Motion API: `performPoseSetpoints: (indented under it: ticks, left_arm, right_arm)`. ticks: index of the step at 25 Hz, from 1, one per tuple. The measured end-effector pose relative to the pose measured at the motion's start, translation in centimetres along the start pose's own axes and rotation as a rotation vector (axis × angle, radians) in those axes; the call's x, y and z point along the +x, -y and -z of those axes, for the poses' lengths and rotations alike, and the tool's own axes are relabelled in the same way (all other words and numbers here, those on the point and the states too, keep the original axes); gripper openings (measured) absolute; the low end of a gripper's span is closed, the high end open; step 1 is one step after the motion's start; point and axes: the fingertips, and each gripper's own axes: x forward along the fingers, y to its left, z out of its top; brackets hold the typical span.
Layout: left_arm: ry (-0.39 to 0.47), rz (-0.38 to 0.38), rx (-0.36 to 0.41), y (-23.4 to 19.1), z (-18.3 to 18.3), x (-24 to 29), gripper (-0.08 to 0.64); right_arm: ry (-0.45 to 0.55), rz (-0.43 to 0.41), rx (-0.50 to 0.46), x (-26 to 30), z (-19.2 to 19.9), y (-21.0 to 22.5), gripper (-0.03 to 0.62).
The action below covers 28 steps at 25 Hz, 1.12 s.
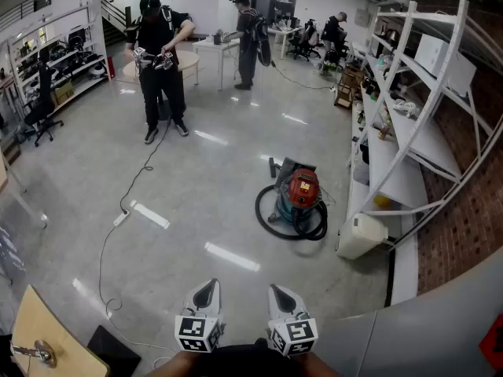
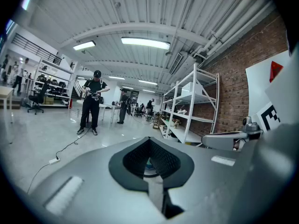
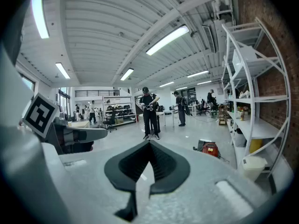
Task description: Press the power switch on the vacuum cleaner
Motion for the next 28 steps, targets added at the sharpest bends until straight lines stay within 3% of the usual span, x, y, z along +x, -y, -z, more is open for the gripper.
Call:
performPoseSetpoints:
  ticks: [12, 19, 28]
  left_arm:
    - [-0.022, -0.007, 0.014, -0.1, 2.5, -0.2, 0.015]
    - [-0.066, 0.040, 0.013, 3.7, 3.8, 0.0, 0.015]
    - [-0.056, 0.064, 0.042, 9.0, 5.7, 2.8, 0.015]
  right_arm:
    - [-0.004, -0.028, 0.030, -0.7, 0.3, 0.3, -0.009]
    - [-0.012, 0.017, 0.035, -3.0, 1.4, 2.8, -0.009]
    - [0.008, 0.045, 0.024, -6.2, 2.1, 8.0, -0.009]
